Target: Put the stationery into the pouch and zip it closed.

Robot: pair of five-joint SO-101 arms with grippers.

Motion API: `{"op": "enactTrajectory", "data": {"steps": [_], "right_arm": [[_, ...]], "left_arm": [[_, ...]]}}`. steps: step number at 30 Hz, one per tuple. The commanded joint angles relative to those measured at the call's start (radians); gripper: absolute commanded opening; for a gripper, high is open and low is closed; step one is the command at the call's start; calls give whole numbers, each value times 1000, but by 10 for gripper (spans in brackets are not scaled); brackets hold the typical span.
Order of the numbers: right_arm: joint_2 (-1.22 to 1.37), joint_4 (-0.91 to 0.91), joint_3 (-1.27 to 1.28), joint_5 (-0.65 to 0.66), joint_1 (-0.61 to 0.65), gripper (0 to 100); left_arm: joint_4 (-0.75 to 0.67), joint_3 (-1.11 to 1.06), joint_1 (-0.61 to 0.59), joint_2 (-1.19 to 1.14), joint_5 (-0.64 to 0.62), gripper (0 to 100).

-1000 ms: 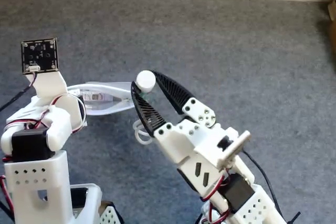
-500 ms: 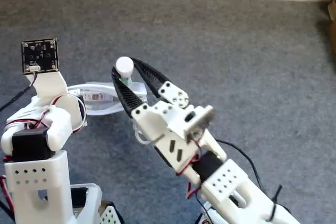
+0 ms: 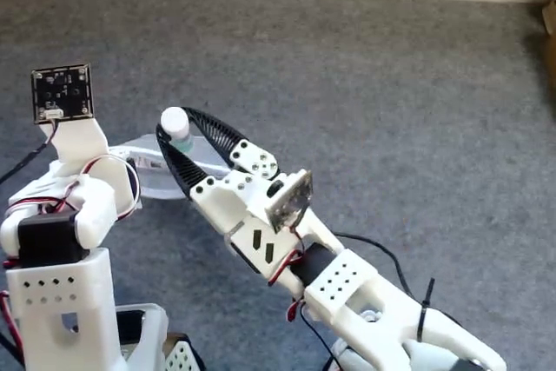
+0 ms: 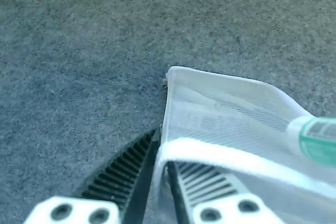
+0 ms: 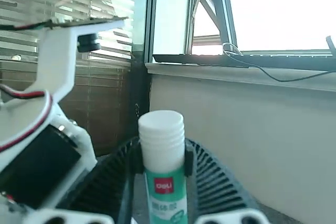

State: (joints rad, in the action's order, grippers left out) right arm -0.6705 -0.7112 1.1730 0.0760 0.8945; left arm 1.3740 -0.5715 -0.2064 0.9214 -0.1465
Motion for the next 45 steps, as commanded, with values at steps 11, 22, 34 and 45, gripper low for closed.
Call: {"op": "enactTrajectory", "data": {"steps": [11,22,34,45], "right_arm": [[160,-229,-15,2,24,15],[-140,-228,22,2,36,15],[-223,-228,176,92,156,15],[91,-282,139,98,68,15]], "left_arm": [[-20,4,-18,7,5,7],[-20,4,-18,7,5,7],[-20,2,-18,7,5,7],[-15,2,-18,7,5,7]]}}
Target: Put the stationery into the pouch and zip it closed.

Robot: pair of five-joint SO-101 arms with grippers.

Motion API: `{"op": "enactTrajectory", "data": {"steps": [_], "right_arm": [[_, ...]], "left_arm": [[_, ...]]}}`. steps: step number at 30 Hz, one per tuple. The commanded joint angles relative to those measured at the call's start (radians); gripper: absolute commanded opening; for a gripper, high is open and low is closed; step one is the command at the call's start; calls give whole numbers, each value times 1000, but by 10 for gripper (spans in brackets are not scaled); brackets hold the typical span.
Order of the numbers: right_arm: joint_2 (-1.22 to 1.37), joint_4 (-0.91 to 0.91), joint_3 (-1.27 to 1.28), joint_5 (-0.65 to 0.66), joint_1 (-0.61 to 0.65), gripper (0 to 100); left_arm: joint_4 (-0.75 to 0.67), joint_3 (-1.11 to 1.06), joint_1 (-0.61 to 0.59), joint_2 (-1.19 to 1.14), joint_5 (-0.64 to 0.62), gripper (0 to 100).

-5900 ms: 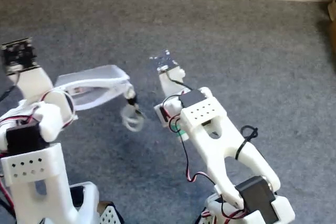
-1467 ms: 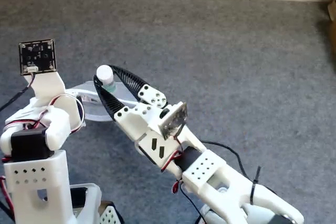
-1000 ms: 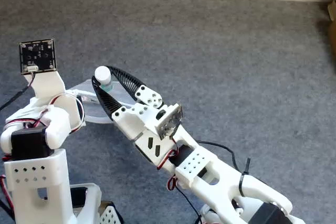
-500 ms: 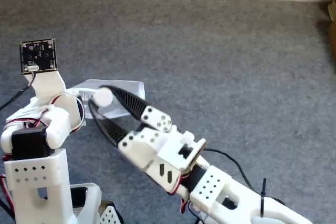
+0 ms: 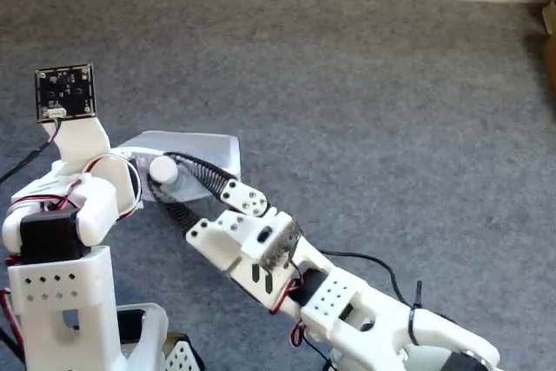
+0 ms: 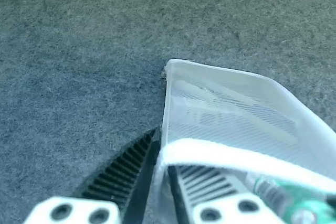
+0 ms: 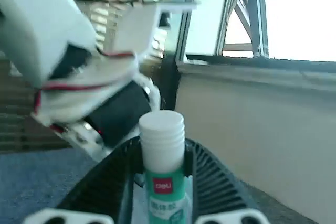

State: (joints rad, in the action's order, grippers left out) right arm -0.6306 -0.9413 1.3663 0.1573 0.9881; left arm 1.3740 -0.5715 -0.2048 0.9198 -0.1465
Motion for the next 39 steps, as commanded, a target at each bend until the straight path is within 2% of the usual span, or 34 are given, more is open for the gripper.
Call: {"op": "enactTrajectory", "data": {"steps": [1,5,11,27,31,39], "right_arm": [[68,-73,-53,17,-25,18],[77,-97,-53,17,-18,27],[10,-96,-38,17,-13,162],[-252,-90,134,17,25,162],[-390,116,137,14,25,162],[-825,797,87,12,30,162]], "left_arm": [[-15,1,-19,8,5,7],[-15,1,-19,5,5,7],[-18,1,-19,1,5,7],[-52,-33,-19,7,5,7],[-52,-35,-19,8,5,7],[-51,-35,-10,8,11,8]]}}
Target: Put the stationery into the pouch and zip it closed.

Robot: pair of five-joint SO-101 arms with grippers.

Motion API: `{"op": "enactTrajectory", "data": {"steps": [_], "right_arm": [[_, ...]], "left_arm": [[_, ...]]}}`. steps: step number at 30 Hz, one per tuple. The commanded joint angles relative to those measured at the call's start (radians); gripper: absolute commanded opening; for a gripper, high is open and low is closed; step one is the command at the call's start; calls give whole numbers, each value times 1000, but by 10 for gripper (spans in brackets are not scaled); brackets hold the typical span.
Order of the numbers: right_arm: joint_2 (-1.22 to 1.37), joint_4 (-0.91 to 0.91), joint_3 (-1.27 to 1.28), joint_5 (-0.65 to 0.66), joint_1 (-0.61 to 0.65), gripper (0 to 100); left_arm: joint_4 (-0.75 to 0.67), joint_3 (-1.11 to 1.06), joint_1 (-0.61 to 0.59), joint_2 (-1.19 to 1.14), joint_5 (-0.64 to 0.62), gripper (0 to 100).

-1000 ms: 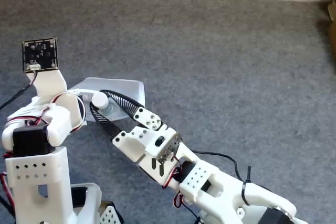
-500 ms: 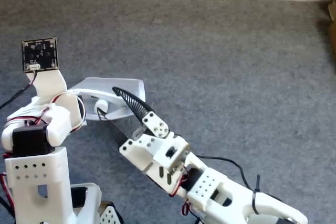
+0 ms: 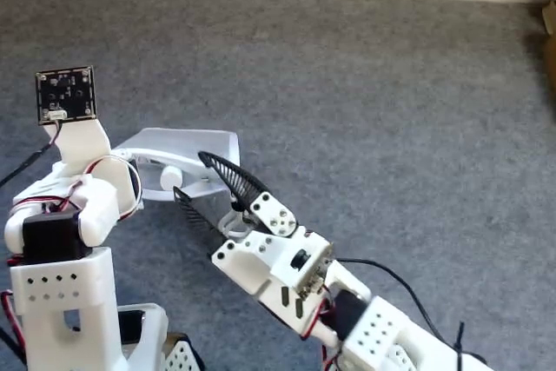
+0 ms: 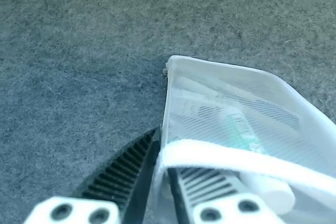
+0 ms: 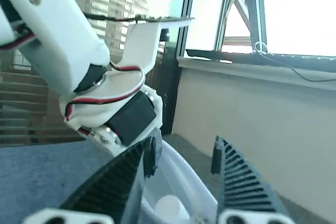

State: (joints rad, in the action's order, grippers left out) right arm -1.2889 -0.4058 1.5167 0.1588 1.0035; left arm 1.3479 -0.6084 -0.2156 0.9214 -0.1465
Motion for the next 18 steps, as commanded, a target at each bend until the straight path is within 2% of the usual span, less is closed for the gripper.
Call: {"op": "enactTrajectory", "data": {"steps": [1,5,8,12,15,18], "right_arm": [[-219,363,-84,11,13,162],[-372,707,-139,8,8,162],[-461,891,-142,-77,-22,163],[-516,961,-110,-209,-150,166],[-516,961,-61,-259,-223,166],[-516,960,-4,-269,-228,166]], "left_arm": [[-26,2,18,7,12,8],[-25,1,122,7,78,7],[-29,8,53,7,34,7],[-61,4,-53,7,-3,7],[-58,2,-56,7,-3,7],[-57,1,-56,7,-3,7]]}}
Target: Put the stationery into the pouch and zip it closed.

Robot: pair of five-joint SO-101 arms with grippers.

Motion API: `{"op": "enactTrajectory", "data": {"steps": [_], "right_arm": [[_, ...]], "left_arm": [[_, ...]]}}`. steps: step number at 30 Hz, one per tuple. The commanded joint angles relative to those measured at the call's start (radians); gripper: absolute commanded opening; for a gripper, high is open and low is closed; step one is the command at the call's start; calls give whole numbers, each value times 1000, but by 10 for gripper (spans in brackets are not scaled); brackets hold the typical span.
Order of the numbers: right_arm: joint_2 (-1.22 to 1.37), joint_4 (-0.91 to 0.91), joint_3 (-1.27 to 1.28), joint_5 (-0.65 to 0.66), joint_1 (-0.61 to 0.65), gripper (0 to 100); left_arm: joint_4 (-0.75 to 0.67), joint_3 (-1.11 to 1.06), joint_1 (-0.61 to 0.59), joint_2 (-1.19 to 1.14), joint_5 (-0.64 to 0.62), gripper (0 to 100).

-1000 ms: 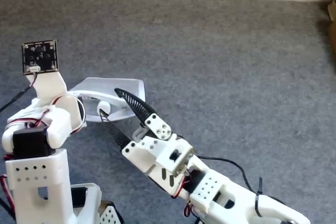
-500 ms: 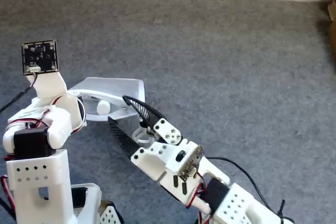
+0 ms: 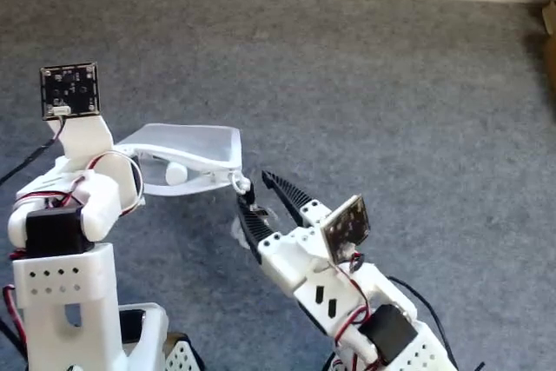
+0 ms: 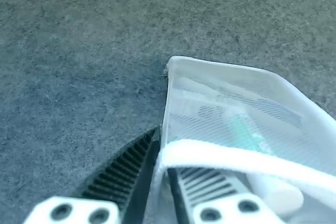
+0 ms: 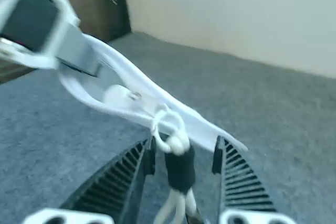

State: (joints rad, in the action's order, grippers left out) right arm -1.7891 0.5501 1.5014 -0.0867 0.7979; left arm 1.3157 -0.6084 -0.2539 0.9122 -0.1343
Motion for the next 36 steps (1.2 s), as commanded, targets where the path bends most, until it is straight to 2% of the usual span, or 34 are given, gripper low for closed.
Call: {"op": "enactTrajectory", "data": {"steps": [1,10,17,28,36], "right_arm": [[-16,4,25,-23,-22,166],[-16,-255,231,-20,-22,166],[-16,-329,278,-23,-21,166],[-15,-318,278,-20,39,164],[-15,-223,275,-17,39,163]], "left_arm": [[-25,1,-18,16,-15,7],[-29,-16,-21,16,-11,7],[-31,-21,-18,16,-12,7],[-29,-24,-18,13,-14,7],[-32,-41,-18,16,-14,7]]}}
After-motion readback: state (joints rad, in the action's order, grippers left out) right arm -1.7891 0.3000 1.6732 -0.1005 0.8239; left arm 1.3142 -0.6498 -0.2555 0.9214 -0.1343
